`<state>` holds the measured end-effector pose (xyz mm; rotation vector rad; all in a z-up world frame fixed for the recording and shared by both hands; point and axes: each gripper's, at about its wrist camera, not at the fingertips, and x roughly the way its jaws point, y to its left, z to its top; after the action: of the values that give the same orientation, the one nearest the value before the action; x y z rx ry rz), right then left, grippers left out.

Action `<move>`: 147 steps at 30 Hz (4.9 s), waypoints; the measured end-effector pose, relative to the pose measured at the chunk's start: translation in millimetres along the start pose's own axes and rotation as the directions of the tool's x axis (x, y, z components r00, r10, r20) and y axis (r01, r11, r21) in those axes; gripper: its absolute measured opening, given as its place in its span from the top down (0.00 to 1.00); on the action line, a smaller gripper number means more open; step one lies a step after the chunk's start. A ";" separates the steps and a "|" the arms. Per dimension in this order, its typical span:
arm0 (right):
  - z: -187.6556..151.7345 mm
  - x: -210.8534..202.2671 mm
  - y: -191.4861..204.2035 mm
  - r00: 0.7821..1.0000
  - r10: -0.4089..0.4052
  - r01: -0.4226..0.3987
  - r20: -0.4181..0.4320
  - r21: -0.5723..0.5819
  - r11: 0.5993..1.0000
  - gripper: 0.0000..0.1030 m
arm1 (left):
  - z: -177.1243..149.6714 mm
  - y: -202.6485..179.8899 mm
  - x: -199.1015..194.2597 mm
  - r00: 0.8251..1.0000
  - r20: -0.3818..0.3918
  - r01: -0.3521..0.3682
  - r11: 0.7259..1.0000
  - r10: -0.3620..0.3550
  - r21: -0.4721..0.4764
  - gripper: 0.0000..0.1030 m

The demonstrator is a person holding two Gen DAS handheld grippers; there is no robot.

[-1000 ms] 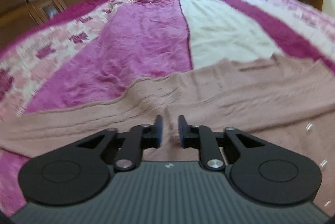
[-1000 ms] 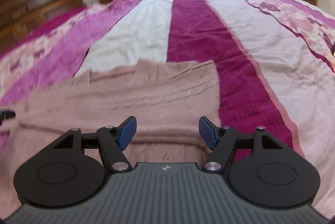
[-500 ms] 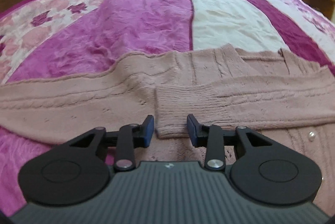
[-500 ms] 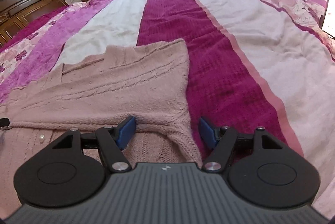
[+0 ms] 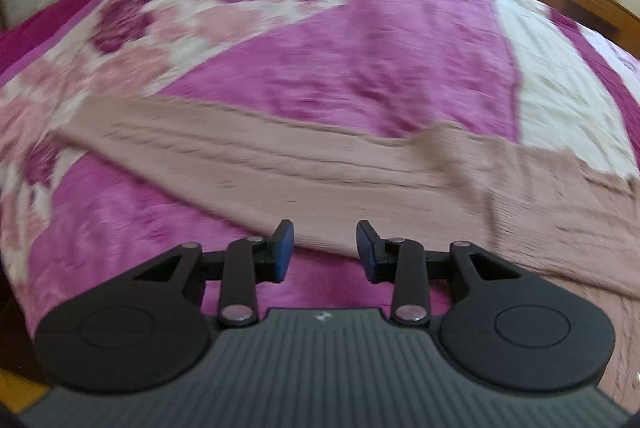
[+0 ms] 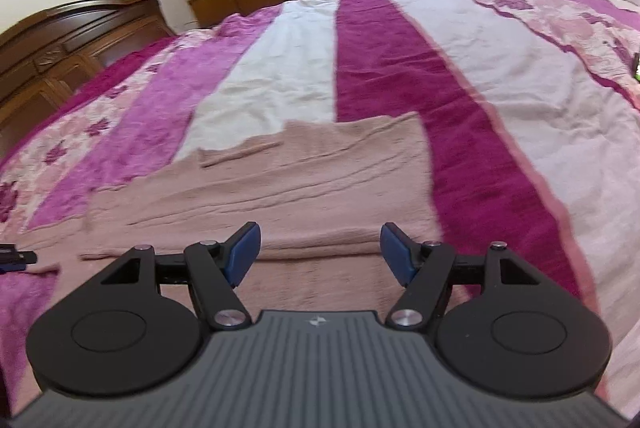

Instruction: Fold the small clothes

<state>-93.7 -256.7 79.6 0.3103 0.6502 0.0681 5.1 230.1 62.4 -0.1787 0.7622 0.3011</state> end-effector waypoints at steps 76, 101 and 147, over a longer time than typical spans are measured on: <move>-55.4 -5.3 -13.5 0.998 -0.011 0.019 -0.068 0.120 0.993 0.25 | 22.1 -184.4 -51.1 0.851 0.224 0.449 0.880 -0.474 0.154 0.92; -51.1 1.0 -18.0 0.997 0.024 -0.015 -0.071 0.134 0.991 0.25 | -59.3 -214.6 -16.7 0.881 -0.118 0.472 0.835 -0.458 0.285 0.60; 40.7 112.7 149.1 0.969 0.212 -0.236 -0.127 -0.222 0.946 0.88 | -51.0 -115.8 -9.4 0.968 -0.107 0.243 0.951 -0.226 0.190 0.59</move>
<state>25.7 -107.6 89.8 0.1506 0.6977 0.3793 3.8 105.4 38.6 -0.0887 0.8406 -0.0116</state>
